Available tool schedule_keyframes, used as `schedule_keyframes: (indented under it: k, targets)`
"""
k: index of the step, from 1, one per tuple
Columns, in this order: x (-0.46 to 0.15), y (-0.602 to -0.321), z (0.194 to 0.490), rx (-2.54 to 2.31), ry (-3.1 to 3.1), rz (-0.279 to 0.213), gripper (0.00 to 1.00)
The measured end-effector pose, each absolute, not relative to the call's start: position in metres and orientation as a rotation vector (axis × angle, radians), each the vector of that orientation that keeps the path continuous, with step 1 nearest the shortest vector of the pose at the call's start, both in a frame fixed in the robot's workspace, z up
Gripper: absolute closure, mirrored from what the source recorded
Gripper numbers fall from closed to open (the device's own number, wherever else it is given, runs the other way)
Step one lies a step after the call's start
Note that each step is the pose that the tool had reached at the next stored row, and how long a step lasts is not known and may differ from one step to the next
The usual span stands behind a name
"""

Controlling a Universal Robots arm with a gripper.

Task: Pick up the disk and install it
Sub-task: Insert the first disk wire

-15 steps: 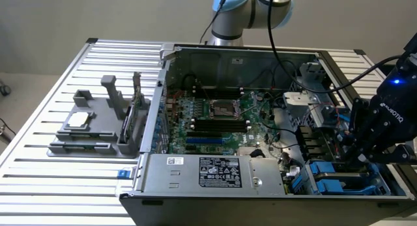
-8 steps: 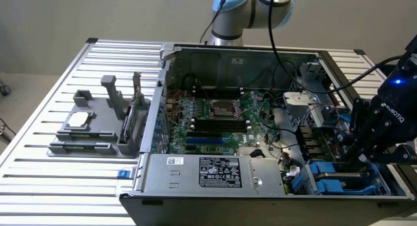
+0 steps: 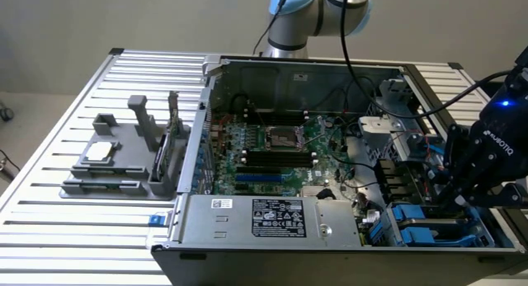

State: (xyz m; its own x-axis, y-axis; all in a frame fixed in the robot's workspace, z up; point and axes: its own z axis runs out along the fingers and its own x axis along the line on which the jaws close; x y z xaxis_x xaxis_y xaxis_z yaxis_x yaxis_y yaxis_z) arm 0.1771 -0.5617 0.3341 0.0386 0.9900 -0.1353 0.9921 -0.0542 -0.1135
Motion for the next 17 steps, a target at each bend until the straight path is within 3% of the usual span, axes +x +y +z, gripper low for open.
schedule_keyframes:
  k: [17]
  targets:
    - [0.1784,-0.5617,0.3291,2.258,2.156,-0.297,0.84]
